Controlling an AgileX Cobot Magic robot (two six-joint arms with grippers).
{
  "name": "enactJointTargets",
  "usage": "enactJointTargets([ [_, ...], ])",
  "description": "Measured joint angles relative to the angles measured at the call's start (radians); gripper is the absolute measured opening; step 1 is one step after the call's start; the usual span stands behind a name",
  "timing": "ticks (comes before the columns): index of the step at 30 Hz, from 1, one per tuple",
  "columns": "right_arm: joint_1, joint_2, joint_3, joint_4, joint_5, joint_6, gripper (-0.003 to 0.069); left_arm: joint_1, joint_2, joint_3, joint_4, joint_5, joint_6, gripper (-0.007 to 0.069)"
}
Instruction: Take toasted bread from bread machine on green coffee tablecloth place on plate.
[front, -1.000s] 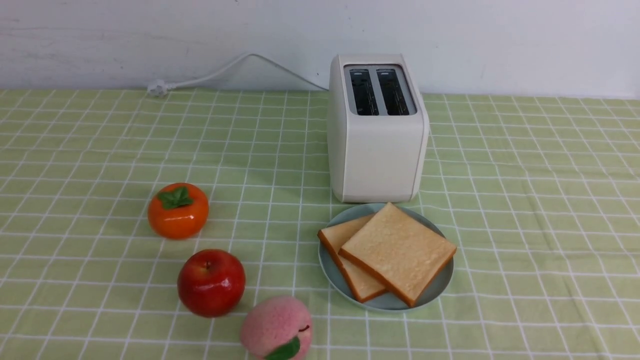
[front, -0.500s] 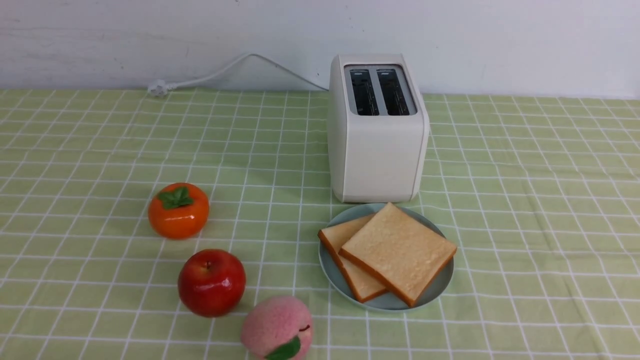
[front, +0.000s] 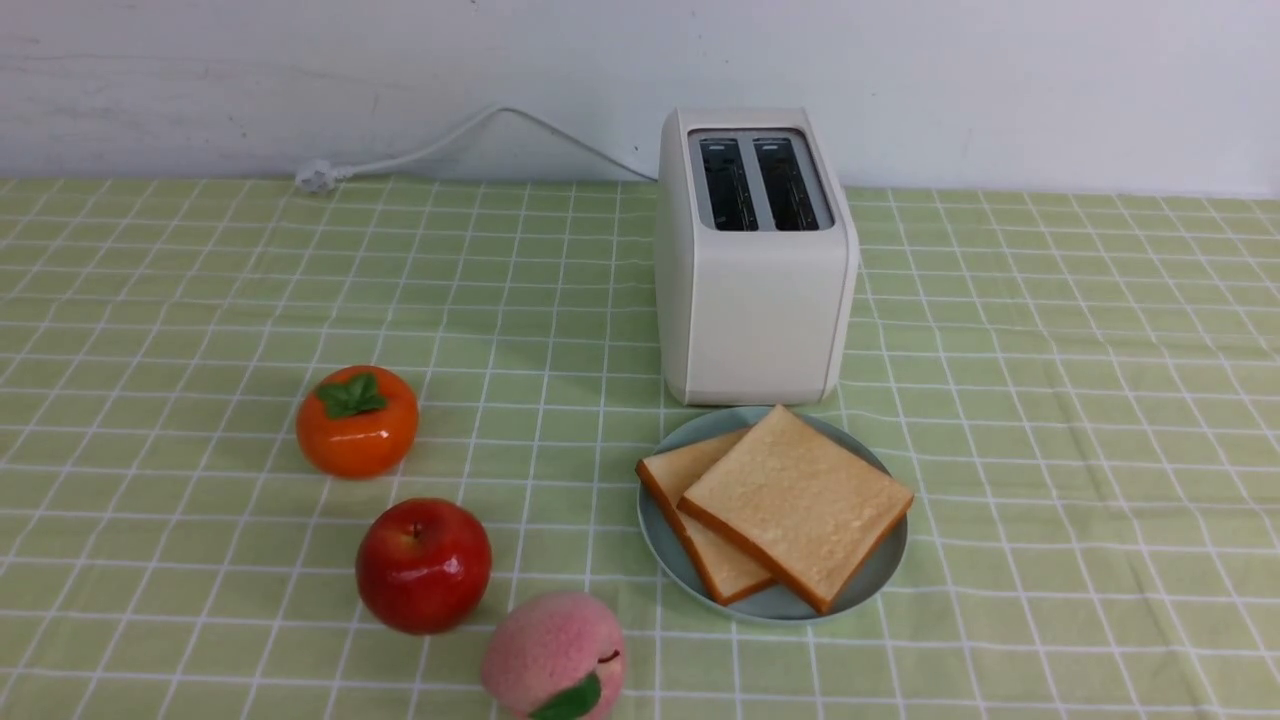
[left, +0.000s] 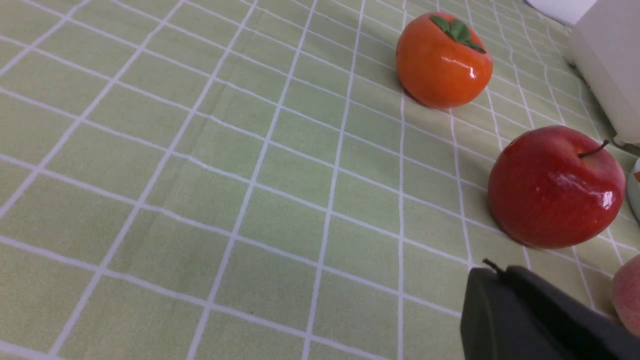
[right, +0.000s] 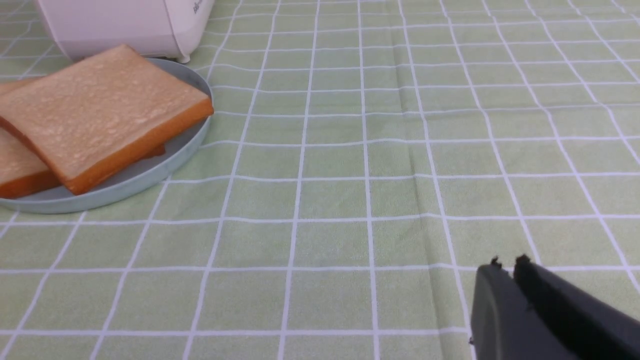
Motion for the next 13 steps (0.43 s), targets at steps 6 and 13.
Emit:
enactJointTargets([
  [6, 0.000, 0.000, 0.000, 0.000, 0.000, 0.000, 0.0055, 0.000, 0.000, 0.000, 0.000, 0.000, 0.000, 0.0002],
  [13, 0.000, 0.000, 0.000, 0.001, 0.000, 0.000, 0.0065, 0.000, 0.000, 0.000, 0.000, 0.000, 0.000, 0.0005],
])
